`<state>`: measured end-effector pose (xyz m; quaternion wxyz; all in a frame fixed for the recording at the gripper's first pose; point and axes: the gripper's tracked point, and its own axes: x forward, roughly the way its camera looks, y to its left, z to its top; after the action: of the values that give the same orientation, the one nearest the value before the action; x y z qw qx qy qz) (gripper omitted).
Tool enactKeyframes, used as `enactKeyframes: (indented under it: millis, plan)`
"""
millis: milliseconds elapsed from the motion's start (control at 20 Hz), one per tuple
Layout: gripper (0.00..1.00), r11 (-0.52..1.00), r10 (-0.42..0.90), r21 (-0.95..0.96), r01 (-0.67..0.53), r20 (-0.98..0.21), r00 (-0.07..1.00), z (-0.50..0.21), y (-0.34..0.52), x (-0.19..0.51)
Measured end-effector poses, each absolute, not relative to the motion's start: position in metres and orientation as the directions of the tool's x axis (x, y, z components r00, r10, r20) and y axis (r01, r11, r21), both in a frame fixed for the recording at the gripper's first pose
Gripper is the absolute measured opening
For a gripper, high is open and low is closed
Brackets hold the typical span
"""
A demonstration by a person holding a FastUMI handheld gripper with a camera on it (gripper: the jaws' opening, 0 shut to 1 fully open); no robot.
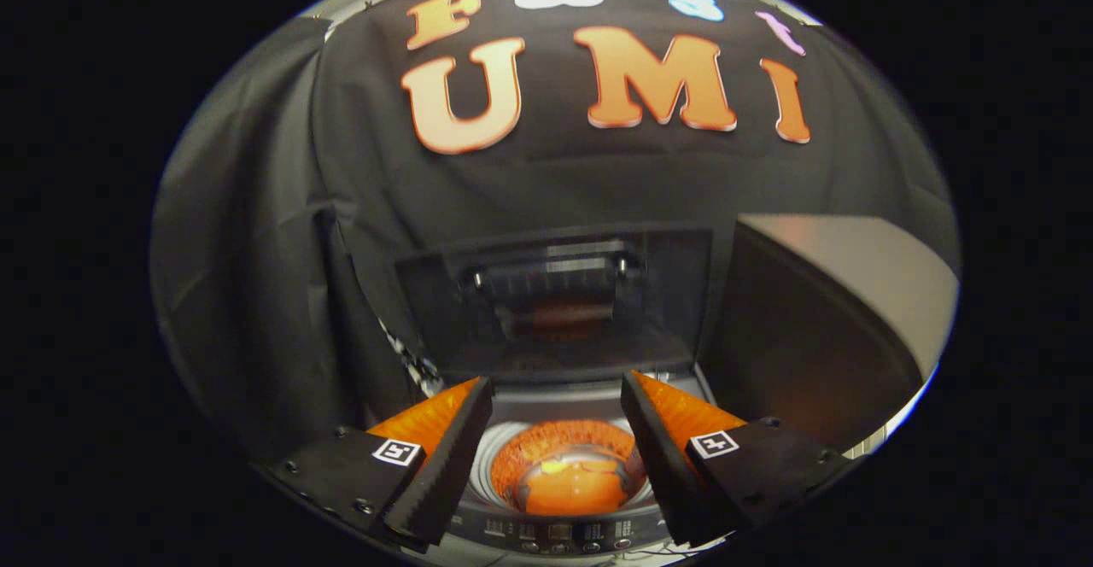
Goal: Put the clothes into the washing machine and then close the washing machine lid.
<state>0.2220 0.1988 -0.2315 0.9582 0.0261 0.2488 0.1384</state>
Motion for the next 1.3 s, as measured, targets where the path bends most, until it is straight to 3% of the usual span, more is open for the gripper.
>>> enactKeyframes:
  millis: [200,400,800,1300]
  plan:
    - [0.98,0.954,0.299,0.112,-0.277,-0.317,0.9,-0.16,0.198,0.26]
    - [0.98,0.961,0.275,0.044,-0.273,-0.261,0.925,-0.11,0.199,0.31]
    - [0.98,0.963,0.254,0.014,-0.271,-0.398,0.882,-0.162,0.205,0.415]
    - [0.99,0.964,0.221,-0.008,-0.264,-0.522,0.824,-0.222,0.216,0.46]
